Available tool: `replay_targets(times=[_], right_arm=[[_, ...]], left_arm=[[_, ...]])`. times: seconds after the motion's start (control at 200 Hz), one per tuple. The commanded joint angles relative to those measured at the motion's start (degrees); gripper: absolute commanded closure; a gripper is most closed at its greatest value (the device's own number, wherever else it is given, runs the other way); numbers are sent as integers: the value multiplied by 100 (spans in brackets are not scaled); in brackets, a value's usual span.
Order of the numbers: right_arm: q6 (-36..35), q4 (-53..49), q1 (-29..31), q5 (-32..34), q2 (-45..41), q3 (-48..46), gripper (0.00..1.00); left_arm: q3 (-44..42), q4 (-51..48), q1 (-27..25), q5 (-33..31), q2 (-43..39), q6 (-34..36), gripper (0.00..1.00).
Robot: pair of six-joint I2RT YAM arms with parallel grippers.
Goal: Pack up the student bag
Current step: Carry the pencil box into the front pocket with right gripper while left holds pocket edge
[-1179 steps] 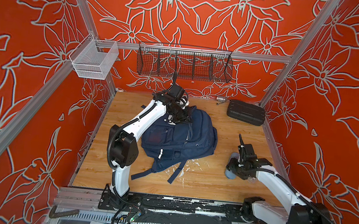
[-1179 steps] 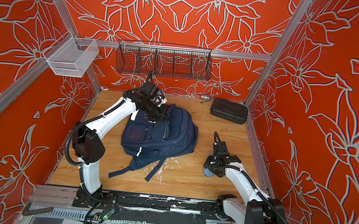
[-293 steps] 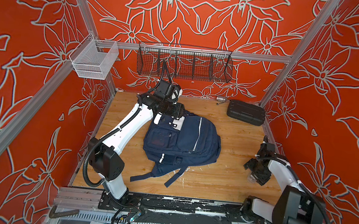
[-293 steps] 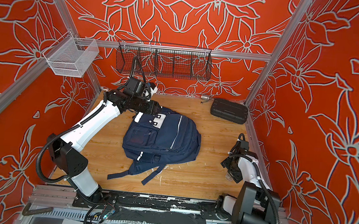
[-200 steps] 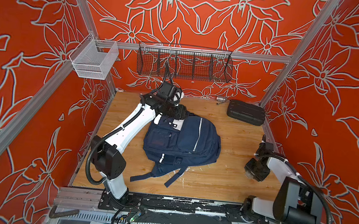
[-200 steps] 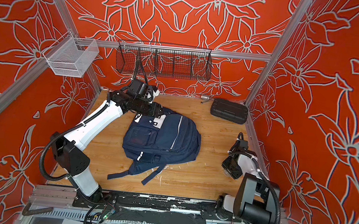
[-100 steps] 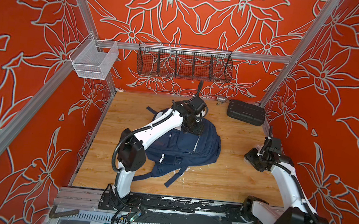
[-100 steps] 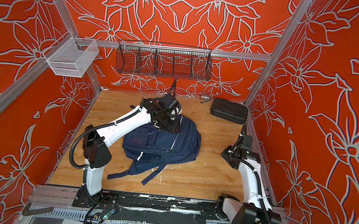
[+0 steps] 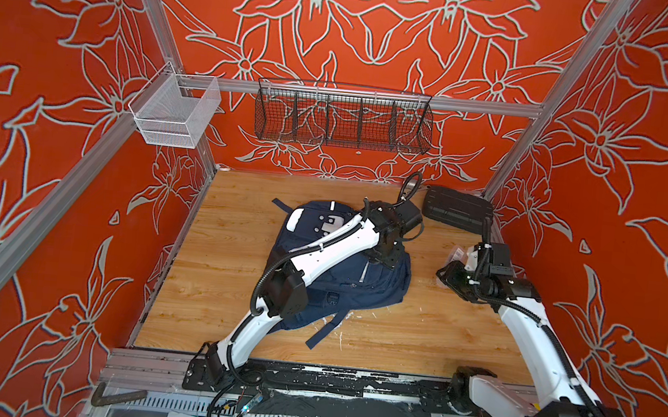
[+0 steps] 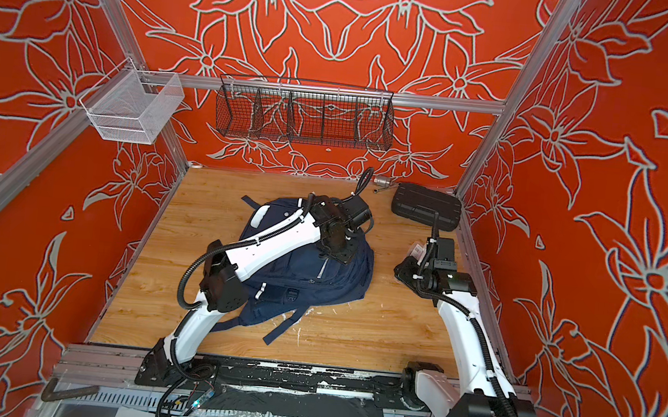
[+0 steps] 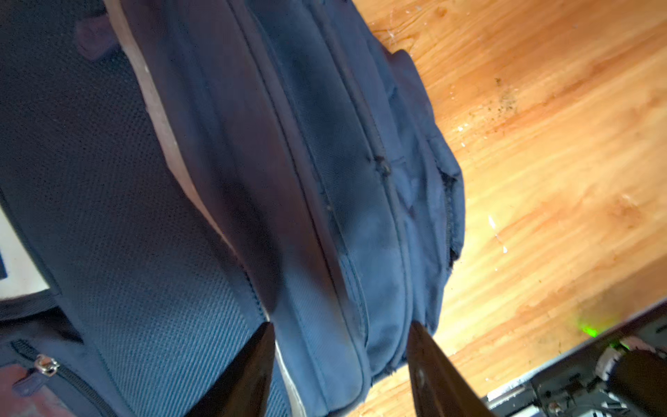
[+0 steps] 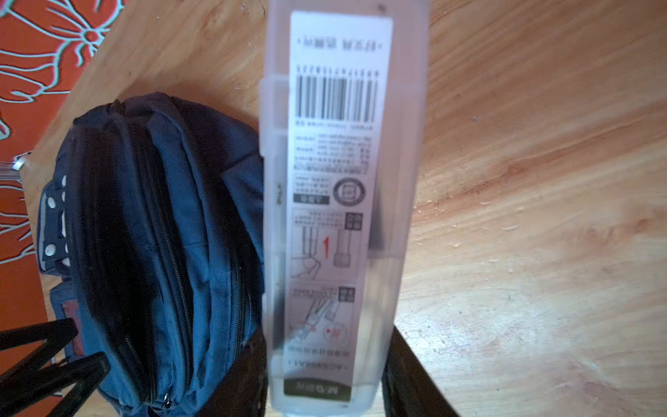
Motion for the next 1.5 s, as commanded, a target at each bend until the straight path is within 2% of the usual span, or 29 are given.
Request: replay_targets(times=[0.0, 0.13, 0.195, 0.285, 0.41, 0.505, 0.575, 0.671, 0.821, 0.926, 1.041, 1.331, 1.496], right_arm=[[97, 122, 68, -121, -31, 127, 63], [99, 148, 143, -178, -52, 123, 63], [99, 170, 188, -184, -81, 132, 64], [80, 186, 252, -181, -109, 175, 65], [53, 290, 347, -294, -109, 224, 65], [45, 649, 473, -638, -112, 224, 66], [68, 975, 656, -991, -63, 252, 67], [125, 1267, 1074, -1123, 117, 426, 67], [304, 1250, 1818, -922, 575, 826, 67], [680, 1572, 2158, -761, 803, 849, 67], [1032, 2113, 2454, -782, 1208, 860, 67], [1721, 2422, 3303, -681, 2338, 1229, 65], [2154, 2441, 3427, -416, 2889, 1469, 64]], left_arm=[[161, -527, -20, -342, 215, -337, 41], [307, -854, -25, -716, 456, -638, 41], [401, -1021, -19, -885, 532, -695, 46], [589, -1234, -14, -1044, 538, -744, 63], [494, -1037, 8, -1183, 190, -686, 88], [467, -952, 63, -1207, -182, -682, 100], [202, -670, 145, -1111, -648, -570, 100], [-750, 196, 296, -859, -1501, -430, 100], [-2290, 1514, 765, 217, -2645, -632, 100], [-2904, 1992, 886, 552, -3015, -693, 100], [-2937, 2014, 887, 714, -2995, -672, 100], [-2916, 2174, 881, 894, -2958, -697, 100], [-2917, 2236, 885, 1001, -2938, -673, 100]])
